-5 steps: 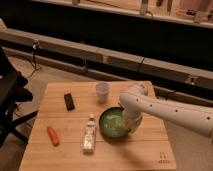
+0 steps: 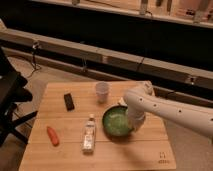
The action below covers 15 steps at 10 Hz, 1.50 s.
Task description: Drag the ceramic bowl in a circle
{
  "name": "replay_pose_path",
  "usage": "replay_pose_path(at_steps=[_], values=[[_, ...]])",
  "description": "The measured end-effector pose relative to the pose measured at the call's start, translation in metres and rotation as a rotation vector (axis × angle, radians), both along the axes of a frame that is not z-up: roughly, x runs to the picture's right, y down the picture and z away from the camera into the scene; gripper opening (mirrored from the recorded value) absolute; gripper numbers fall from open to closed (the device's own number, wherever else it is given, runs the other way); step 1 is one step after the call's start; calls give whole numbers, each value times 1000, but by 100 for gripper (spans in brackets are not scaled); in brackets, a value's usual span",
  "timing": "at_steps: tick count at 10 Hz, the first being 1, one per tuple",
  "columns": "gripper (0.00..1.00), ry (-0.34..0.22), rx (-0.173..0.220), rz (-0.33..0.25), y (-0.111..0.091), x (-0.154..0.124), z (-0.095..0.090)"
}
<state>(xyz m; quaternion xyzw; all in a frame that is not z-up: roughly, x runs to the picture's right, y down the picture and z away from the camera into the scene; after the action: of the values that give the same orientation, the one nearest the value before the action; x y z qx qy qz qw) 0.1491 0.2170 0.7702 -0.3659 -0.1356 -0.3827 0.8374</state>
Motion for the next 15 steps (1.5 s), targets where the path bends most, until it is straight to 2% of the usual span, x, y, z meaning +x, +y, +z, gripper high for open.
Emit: replay_pose_path(at_steps=[3, 5, 8, 10, 13, 15], values=[[1, 6, 4, 5, -10, 16, 7], [1, 9, 2, 2, -8, 29, 6], [1, 8, 2, 2, -5, 11, 3], [1, 10, 7, 9, -13, -1, 9], [1, 16, 7, 6, -17, 20, 12], [1, 12, 5, 2, -14, 21, 9]])
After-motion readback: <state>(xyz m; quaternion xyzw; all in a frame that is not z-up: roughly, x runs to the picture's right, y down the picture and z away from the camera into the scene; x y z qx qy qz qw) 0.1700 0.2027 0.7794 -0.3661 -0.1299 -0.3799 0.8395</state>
